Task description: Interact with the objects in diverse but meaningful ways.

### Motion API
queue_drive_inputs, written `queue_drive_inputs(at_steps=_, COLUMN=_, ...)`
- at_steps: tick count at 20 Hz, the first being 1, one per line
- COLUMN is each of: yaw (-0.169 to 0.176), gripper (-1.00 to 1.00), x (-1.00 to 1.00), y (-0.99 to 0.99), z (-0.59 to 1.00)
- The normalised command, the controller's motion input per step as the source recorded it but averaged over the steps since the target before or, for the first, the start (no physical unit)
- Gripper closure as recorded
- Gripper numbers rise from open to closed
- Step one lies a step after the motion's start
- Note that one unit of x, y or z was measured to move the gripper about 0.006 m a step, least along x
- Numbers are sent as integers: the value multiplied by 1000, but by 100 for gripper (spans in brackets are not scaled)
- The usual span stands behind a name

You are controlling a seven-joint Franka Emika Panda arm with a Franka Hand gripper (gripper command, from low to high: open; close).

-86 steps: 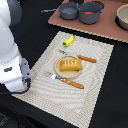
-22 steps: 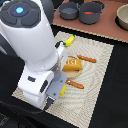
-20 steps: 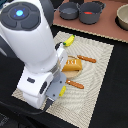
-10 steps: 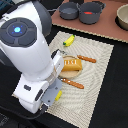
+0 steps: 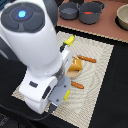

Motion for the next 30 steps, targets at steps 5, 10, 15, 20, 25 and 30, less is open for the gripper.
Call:
queue_drive_inputs(at_steps=5, yaw=0, gripper=-100, x=413, y=74, z=-82)
queue_drive_inputs(at_steps=10, yaw=0, gripper=-100, x=223, y=-10, z=-283)
queue_drive_inputs(at_steps=15, yaw=2, gripper=-100, x=49, y=-142, z=-143)
queue_drive_inputs(at_steps=20, yaw=1, gripper=-100, x=11, y=-151, z=-69)
queue_drive_inputs(at_steps=25, yaw=0, gripper=-100, x=0, y=-143, z=-82)
queue_drive_inputs(at_steps=30, yaw=0, gripper=-100, x=0, y=-121, z=-163)
